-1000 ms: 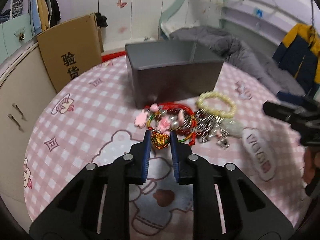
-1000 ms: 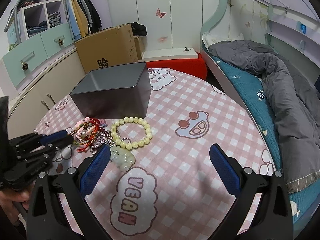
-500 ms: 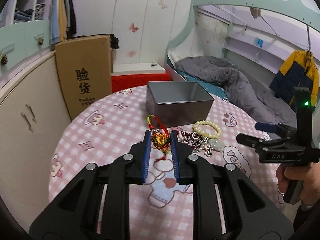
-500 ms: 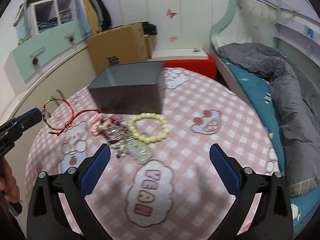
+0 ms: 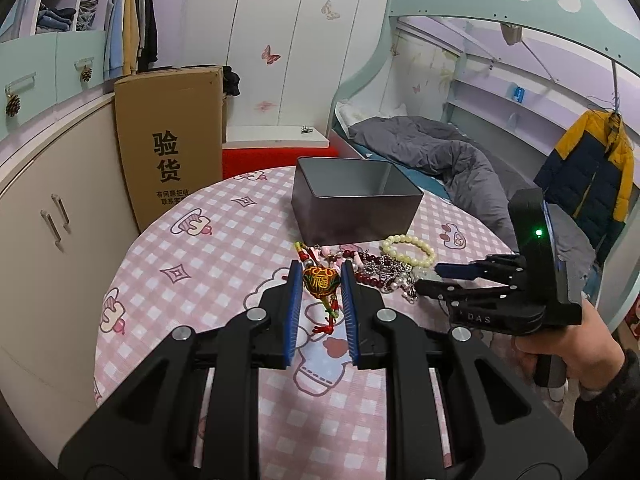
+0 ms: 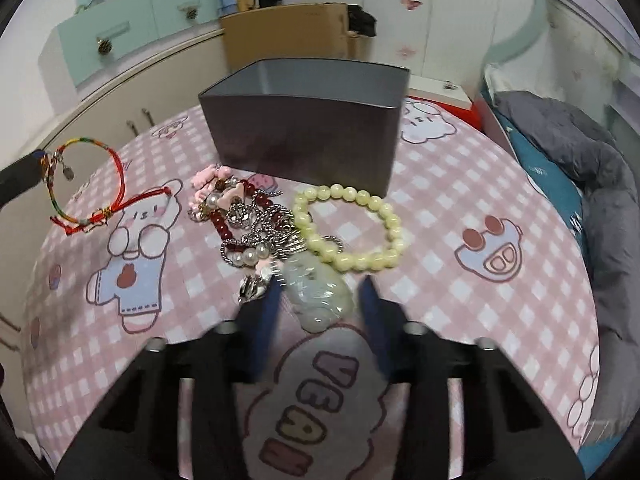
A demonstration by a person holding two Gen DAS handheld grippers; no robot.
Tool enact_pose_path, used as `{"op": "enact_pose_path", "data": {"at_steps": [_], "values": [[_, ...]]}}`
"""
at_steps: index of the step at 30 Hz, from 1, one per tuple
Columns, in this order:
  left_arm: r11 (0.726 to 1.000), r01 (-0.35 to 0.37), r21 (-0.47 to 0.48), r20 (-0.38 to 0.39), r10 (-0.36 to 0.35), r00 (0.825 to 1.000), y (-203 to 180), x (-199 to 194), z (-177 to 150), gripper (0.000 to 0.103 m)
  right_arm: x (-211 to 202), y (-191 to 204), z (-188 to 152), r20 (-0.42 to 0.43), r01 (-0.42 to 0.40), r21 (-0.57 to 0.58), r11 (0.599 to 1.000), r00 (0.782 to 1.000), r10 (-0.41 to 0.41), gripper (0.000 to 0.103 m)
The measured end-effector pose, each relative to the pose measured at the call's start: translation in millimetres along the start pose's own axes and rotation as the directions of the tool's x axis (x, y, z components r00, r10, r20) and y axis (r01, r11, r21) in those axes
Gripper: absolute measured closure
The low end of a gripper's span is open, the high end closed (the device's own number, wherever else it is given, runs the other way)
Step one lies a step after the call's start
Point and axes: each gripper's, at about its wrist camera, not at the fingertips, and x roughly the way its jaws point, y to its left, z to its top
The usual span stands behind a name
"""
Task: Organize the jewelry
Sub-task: 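Grasp the pale jade pendant with the right tool while the left tool holds the bracelet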
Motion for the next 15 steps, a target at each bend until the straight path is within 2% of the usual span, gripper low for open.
{"op": "enact_pose_path", "data": {"at_steps": [3, 9, 15], "values": [[1.000, 0.005, -0.005, 0.001, -0.005, 1.000, -1, -1, -1, 0.084, -7, 2, -6, -0.007, -0.018, -0.033, 0.999, 1.000, 0.018, 0.075], [1.000, 0.024, -0.007, 0.009, -0.024, 1.000, -2, -4, 1, 0.084, -37, 1, -23, 0.036, -0.079, 0.007, 0.997, 0.996, 0.079, 0.075], [0.999, 0.034, 0.016, 0.046, -0.035, 0.998, -11, -12, 13, 0.084, -63, 2, -9, 0.104, -0.103, 0.006, 0.995, 0.989, 0.101, 0.075]]}}
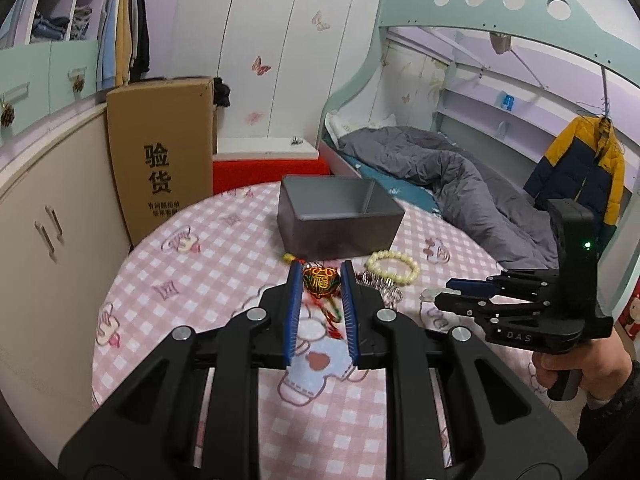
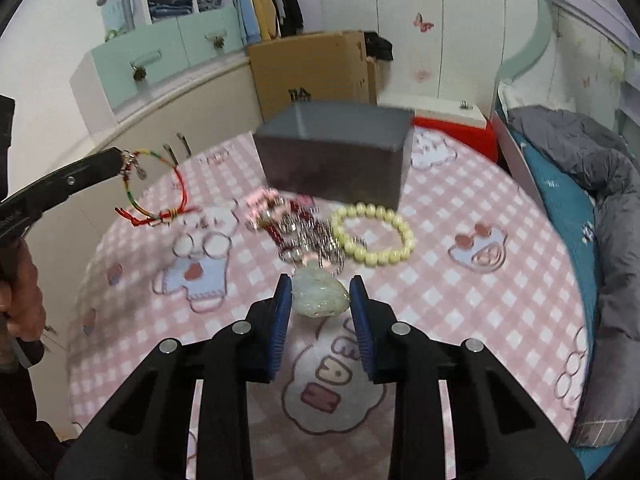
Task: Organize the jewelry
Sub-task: 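Grasp the pale jade pendant with the right tool while the left tool holds the bracelet, then carry both items over the grey tin and open both tools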
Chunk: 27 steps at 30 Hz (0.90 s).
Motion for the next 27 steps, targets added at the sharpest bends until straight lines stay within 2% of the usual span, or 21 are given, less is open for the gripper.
{"op": "enact_pose_path", "data": {"at_steps": [6, 14, 18, 22, 23, 25, 27], "values": [[1.000, 0.015, 0.021, 0.057, -0.016, 0.998, -5, -6, 29, 0.084, -20, 9, 31, 0.070, -0.020, -0.039, 0.999, 0.997, 0.023, 0.075], [0.995, 0.060, 0.082, 0.125, -0.070, 0.990, -16, 4, 91, 0.084, -32, 6, 114, 0.200, -0.044, -0.072, 0.996, 0.978, 0.058, 0.076], [0.990, 0.131, 0.052, 0.114, -0.136, 0.984, -14, 33, 124, 0.084, -10, -13, 148, 0.187, -0.055, -0.029, 0.998, 0.980, 0.060, 0.075], [0.991, 0.131, 0.019, 0.065, -0.132, 0.989, -8, 74, 138, 0.081, 25, -36, 160, 0.129, -0.076, 0.041, 0.996, 0.989, 0.070, 0.075], [0.994, 0.112, 0.005, 0.028, -0.112, 0.993, -5, 91, 138, 0.075, 33, -41, 161, 0.110, -0.074, 0.058, 0.996, 0.992, 0.067, 0.075], [0.999, 0.047, -0.014, -0.014, -0.047, 0.999, 0, 112, 139, 0.013, 53, -54, 161, 0.064, -0.071, 0.109, 0.991, 0.996, 0.064, 0.073], [1.000, -0.022, -0.018, 0.003, 0.022, 1.000, 7, 122, 134, 0.010, 62, -63, 157, 0.045, -0.069, 0.160, 0.985, 0.997, 0.063, 0.045]]}}
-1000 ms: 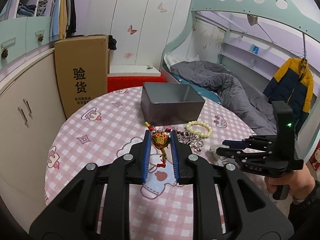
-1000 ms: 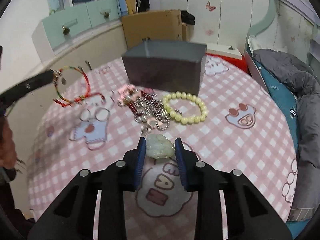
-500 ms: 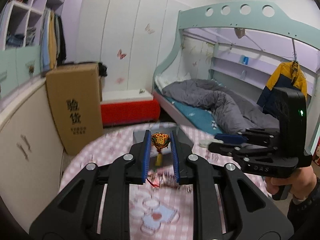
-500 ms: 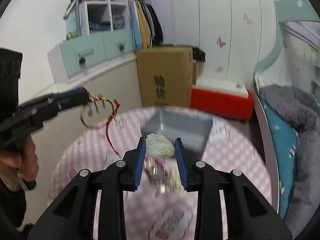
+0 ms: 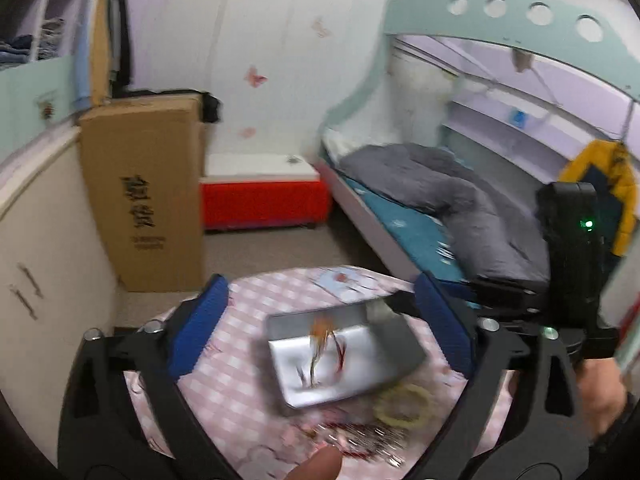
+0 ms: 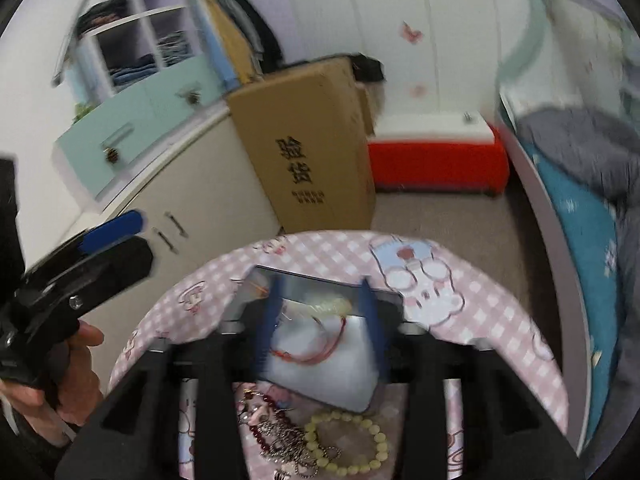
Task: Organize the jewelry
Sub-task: 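Carry both items over the grey tin and open both tools, then move both tools back toward the jewelry pile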
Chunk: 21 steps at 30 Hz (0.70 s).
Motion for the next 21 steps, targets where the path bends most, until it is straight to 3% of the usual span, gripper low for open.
{"op": "enact_pose_path", "data": {"at_steps": [3, 4, 12, 21], "values": [[0.997, -0.071, -0.004, -0.022, 0.071, 0.997, 5, 3, -7, 0.010, -8, -4, -8, 0.038, 0.020, 0.027, 0.999, 0.999, -0.021, 0.011], [0.996, -0.094, -0.006, -0.022, 0.093, 0.995, 7, 0, -9, 0.010, -14, -7, -11, 0.058, 0.031, 0.043, 0.999, 0.998, -0.034, 0.007], [0.981, -0.194, -0.002, 0.053, 0.194, 0.980, 4, -49, -24, 0.008, -66, -13, -37, 0.171, 0.077, 0.134, 0.988, 0.980, -0.099, 0.007], [0.975, -0.221, 0.013, 0.091, 0.219, 0.971, -10, -94, -41, 0.008, -113, 11, -53, 0.260, 0.082, 0.104, 0.991, 0.960, -0.107, 0.007]]}}
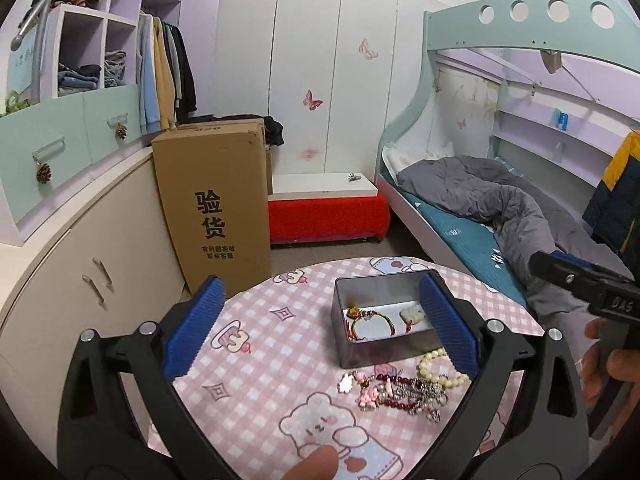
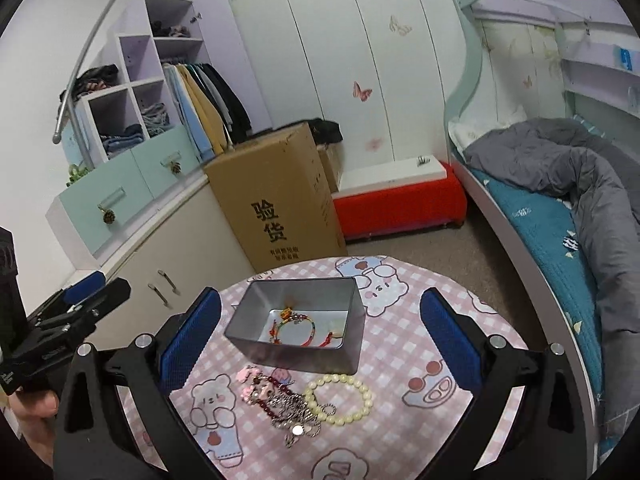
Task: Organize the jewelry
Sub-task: 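Move both tools back toward the jewelry pile, then grasp the pink charm with the left tool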
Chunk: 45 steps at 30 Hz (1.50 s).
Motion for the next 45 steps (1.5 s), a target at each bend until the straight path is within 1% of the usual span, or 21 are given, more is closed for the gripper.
{"op": "enact_pose_path", "data": {"at_steps": [3, 8, 10, 13, 15, 18, 19, 22, 25, 30, 35, 36, 38, 39, 41, 43, 44, 45], "values": [[1.000, -0.005, -0.003, 0.018, 0.005, 1.000, 3, -15, -5, 0.008, -15, 5, -3, 0.030, -0.002, -0.012, 1.000, 1.000, 0.002, 0.007], [1.000, -0.015, -0.006, 0.046, 0.015, 0.999, 7, -36, -14, 0.008, -42, 12, -17, 0.080, 0.021, -0.047, 0.999, 0.997, -0.017, 0.007], [1.000, -0.015, -0.001, 0.056, 0.015, 0.998, 8, -42, -19, 0.008, -49, 12, -25, 0.087, 0.031, -0.056, 0.998, 0.996, -0.026, 0.007], [1.000, 0.004, 0.013, 0.044, -0.005, 0.999, 8, -42, -33, 0.008, -50, 12, -38, 0.073, 0.042, -0.066, 0.997, 0.997, -0.037, 0.007], [1.000, 0.010, 0.021, 0.010, -0.010, 1.000, 8, -33, -43, 0.008, -49, 11, -47, 0.057, 0.040, -0.067, 0.997, 0.998, -0.036, 0.007], [0.999, 0.023, 0.046, -0.051, -0.020, 0.998, 3, -16, -62, 0.008, -40, 6, -65, 0.011, 0.034, -0.058, 0.998, 0.999, -0.034, 0.007], [0.997, 0.033, 0.063, -0.081, -0.028, 0.996, -1, -6, -70, 0.008, -37, 5, -69, 0.000, 0.035, -0.052, 0.998, 0.999, -0.035, 0.007], [0.993, 0.050, 0.111, -0.138, -0.035, 0.990, -14, 12, -86, 0.008, -26, -1, -83, -0.048, 0.037, -0.033, 0.999, 0.998, -0.039, 0.007], [0.986, 0.068, 0.153, -0.200, -0.037, 0.979, -24, 36, -103, 0.008, -19, -4, -92, -0.081, 0.036, -0.025, 0.999, 0.996, -0.038, 0.007], [0.989, 0.072, 0.127, -0.289, -0.032, 0.957, -21, 69, -117, 0.008, -11, -12, -101, -0.123, 0.037, -0.014, 0.999, 0.992, -0.038, 0.007], [0.993, 0.064, 0.102, -0.326, -0.028, 0.945, -18, 90, -120, 0.012, -3, -16, -104, -0.149, 0.032, -0.003, 0.999, 0.988, -0.032, 0.007], [0.993, 0.063, 0.095, -0.327, -0.029, 0.945, -17, 92, -119, 0.012, -2, -16, -106, -0.153, 0.032, -0.002, 0.999, 0.988, -0.032, 0.007], [0.995, 0.057, 0.079, -0.330, -0.028, 0.943, -15, 97, -116, 0.016, 1, -16, -108, -0.162, 0.030, 0.000, 1.000, 0.986, -0.030, 0.007], [0.996, 0.058, 0.071, -0.335, -0.030, 0.942, -14, 100, -116, 0.019, 3, -16, -109, -0.166, 0.030, 0.001, 1.000, 0.986, -0.029, 0.007], [0.996, 0.071, 0.049, -0.356, -0.049, 0.933, -13, 108, -116, 0.026, 5, -16, -110, -0.171, 0.030, 0.004, 1.000, 0.985, -0.029, 0.007], [0.996, 0.086, 0.036, -0.375, -0.067, 0.924, -13, 114, -116, 0.037, 6, -16, -110, -0.174, 0.028, 0.006, 1.000, 0.984, -0.027, 0.007], [0.995, 0.099, 0.029, -0.380, -0.081, 0.922, -14, 116, -116, 0.041, 7, -16, -110, -0.177, 0.028, 0.005, 1.000, 0.984, -0.027, 0.007], [0.993, 0.113, 0.025, -0.384, -0.095, 0.918, -14, 117, -116, 0.049, 8, -16, -110, -0.180, 0.028, 0.004, 1.000, 0.983, -0.027, 0.007]]}}
